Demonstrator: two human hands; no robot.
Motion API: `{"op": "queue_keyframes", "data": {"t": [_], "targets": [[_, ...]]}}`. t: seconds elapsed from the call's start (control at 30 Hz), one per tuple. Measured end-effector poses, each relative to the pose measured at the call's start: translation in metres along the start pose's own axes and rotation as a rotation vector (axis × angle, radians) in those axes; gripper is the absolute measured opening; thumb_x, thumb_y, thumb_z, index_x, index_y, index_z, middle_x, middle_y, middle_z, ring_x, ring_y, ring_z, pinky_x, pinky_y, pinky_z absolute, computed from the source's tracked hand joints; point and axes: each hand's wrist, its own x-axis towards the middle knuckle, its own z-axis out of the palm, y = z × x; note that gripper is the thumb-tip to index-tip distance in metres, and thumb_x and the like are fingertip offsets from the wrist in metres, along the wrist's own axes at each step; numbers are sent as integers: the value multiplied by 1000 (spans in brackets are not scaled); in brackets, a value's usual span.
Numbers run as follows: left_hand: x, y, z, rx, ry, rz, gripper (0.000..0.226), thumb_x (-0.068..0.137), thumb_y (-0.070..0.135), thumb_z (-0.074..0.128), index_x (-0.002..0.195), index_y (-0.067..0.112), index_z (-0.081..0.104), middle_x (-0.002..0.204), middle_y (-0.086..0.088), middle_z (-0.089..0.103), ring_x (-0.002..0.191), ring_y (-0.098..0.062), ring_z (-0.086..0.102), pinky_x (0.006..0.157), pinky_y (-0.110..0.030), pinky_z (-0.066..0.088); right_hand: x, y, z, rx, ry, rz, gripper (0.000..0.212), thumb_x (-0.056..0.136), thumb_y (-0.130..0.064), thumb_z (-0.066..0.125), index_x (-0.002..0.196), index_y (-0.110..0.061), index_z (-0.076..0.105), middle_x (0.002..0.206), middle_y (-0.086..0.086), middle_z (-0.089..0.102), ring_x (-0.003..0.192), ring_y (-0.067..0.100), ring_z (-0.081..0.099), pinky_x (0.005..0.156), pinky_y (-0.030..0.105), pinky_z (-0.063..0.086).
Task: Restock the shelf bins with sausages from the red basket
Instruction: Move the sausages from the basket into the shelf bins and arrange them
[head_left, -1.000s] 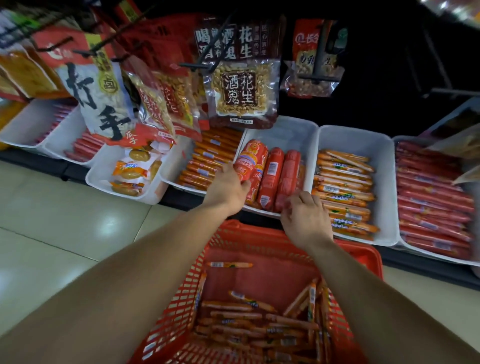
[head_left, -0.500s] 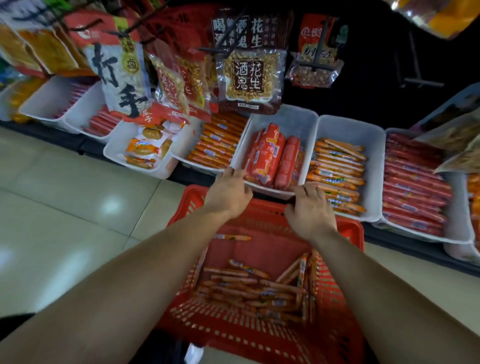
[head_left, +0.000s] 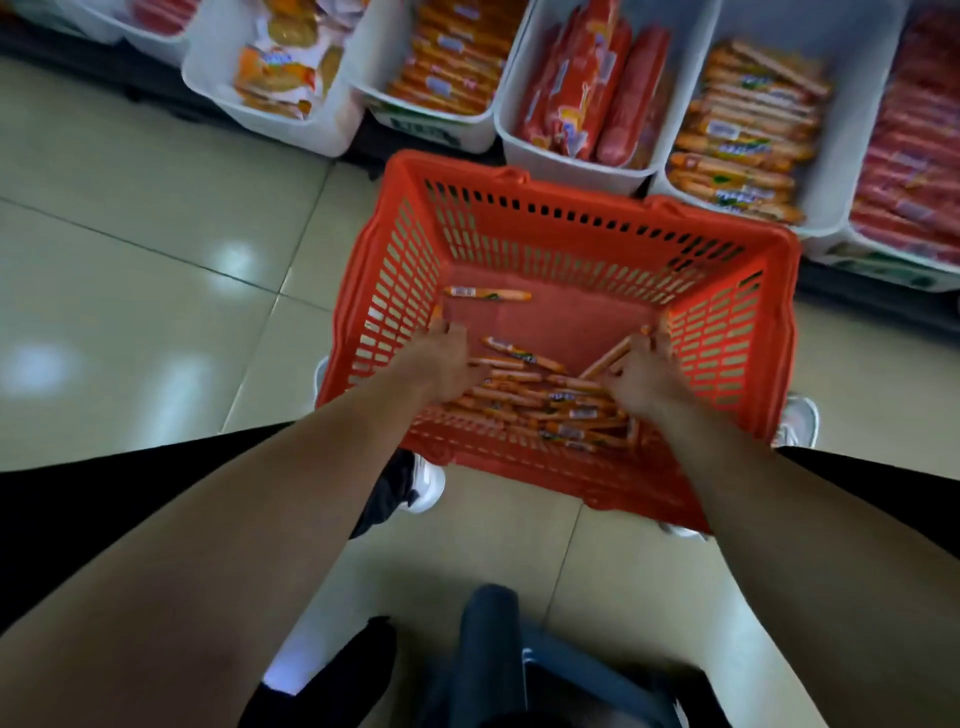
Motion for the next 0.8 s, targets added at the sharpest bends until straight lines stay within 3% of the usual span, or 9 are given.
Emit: {"op": "queue_keyframes", "data": {"t": [0.13, 0.2, 0.27, 0.37, 0.43, 0.57, 0.63, 0.7, 0.8], "targets": [[31, -6, 12, 9, -60, -79, 97, 88, 57, 62, 156, 9, 12, 163, -17, 10, 148, -42, 13, 119, -50, 23, 22, 4, 34, 128, -34, 142, 95, 94, -40, 58, 159, -8, -4, 164, 22, -6, 149, 45, 12, 120, 47, 22], [47, -10, 14, -21, -56, -128, 104, 86, 54, 66, 157, 9, 5, 163, -18, 5, 149, -41, 9, 121, -49, 20, 29, 1, 43, 136, -31, 166, 99, 94, -41, 59, 158, -6, -7, 163, 23, 1, 150, 42, 9, 121, 46, 18], [60, -11, 16, -89, -51, -169, 107, 86, 49, 69, 157, 8, 0, 162, -21, 3, 149, -41, 10, 121, -46, 20, 35, -3, 48, 149, 53, 171, 102, 90, -43, 62, 158, -3, -3, 160, 23, 17, 149, 40, 13, 120, 48, 19], [75, -7, 22, -185, -54, -202, 109, 87, 46, 69, 157, 5, -5, 161, -23, 3, 148, -42, 14, 120, -46, 22, 43, -7, 52, 141, 205, 66, 86, 89, -36, 62, 157, -12, 15, 152, 16, 32, 137, 41, 33, 112, 50, 31], [82, -8, 29, -227, 8, -212, 113, 83, 46, 74, 157, 9, -3, 158, -23, 11, 146, -43, 18, 118, -48, 23, 48, -9, 51, 81, 192, -68, 78, 86, -32, 63, 154, -24, 26, 152, 8, 34, 131, 38, 38, 105, 49, 37], [87, -11, 36, -311, 82, -171, 113, 76, 39, 81, 156, 18, 3, 154, -18, 18, 141, -42, 27, 116, -49, 30, 59, -16, 46, -129, 83, -328, 69, 82, -33, 66, 147, -26, 42, 150, 0, 42, 135, 31, 34, 108, 47, 34], [88, -11, 41, -323, 76, -136, 114, 74, 34, 82, 156, 22, 3, 154, -16, 17, 140, -41, 32, 113, -50, 36, 63, -20, 44, -320, 0, -443, 70, 83, -43, 66, 147, -28, 42, 157, 0, 31, 144, 28, 21, 114, 49, 26], [88, -16, 45, -269, 56, -108, 111, 71, 38, 84, 155, 22, 13, 157, -12, 19, 143, -37, 29, 115, -50, 33, 67, -21, 41, -490, -63, -494, 80, 86, -57, 60, 153, -24, 31, 165, 2, 11, 150, 27, 5, 119, 50, 16], [88, -20, 44, -177, 19, -16, 95, 72, 43, 82, 150, 26, 32, 154, -6, 32, 141, -32, 34, 115, -48, 34, 68, -20, 35, -610, -131, -479, 96, 85, -73, 47, 159, -22, 14, 167, 0, 0, 152, 24, 3, 122, 49, 9]]}}
